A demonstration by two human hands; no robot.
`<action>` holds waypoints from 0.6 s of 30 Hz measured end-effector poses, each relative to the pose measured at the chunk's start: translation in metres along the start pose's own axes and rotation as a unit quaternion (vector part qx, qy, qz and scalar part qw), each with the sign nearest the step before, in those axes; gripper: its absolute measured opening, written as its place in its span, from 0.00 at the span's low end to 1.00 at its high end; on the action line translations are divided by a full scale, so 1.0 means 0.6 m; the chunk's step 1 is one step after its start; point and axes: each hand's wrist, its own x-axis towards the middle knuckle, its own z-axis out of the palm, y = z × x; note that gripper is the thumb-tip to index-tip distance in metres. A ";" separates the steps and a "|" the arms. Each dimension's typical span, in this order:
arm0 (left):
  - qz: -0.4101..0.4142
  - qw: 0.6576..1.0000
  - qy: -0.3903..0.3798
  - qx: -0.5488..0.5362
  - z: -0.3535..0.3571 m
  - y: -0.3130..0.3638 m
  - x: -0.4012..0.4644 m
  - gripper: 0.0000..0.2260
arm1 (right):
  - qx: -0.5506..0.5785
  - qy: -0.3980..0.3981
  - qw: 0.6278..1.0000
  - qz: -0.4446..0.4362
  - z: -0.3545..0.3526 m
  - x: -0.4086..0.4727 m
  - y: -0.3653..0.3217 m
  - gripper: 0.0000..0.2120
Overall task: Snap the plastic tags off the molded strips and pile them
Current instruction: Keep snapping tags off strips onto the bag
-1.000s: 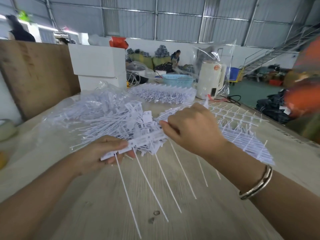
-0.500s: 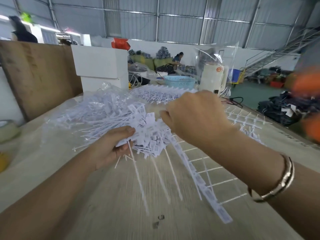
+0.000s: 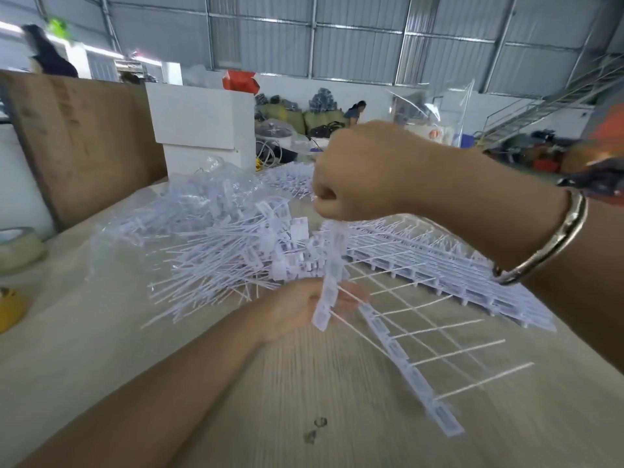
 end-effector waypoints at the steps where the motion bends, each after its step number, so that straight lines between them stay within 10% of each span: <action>1: -0.005 0.999 0.020 0.036 0.014 -0.001 0.008 0.14 | 0.019 -0.021 1.000 -0.009 0.005 -0.001 -0.005 0.19; 11: -0.036 0.992 0.102 0.070 -0.032 -0.015 -0.003 0.12 | 0.166 -0.036 0.982 0.086 0.065 -0.034 -0.023 0.25; 18: -0.149 0.940 0.096 0.291 -0.141 -0.023 -0.053 0.19 | 0.310 -0.373 0.871 0.080 0.145 -0.073 -0.098 0.33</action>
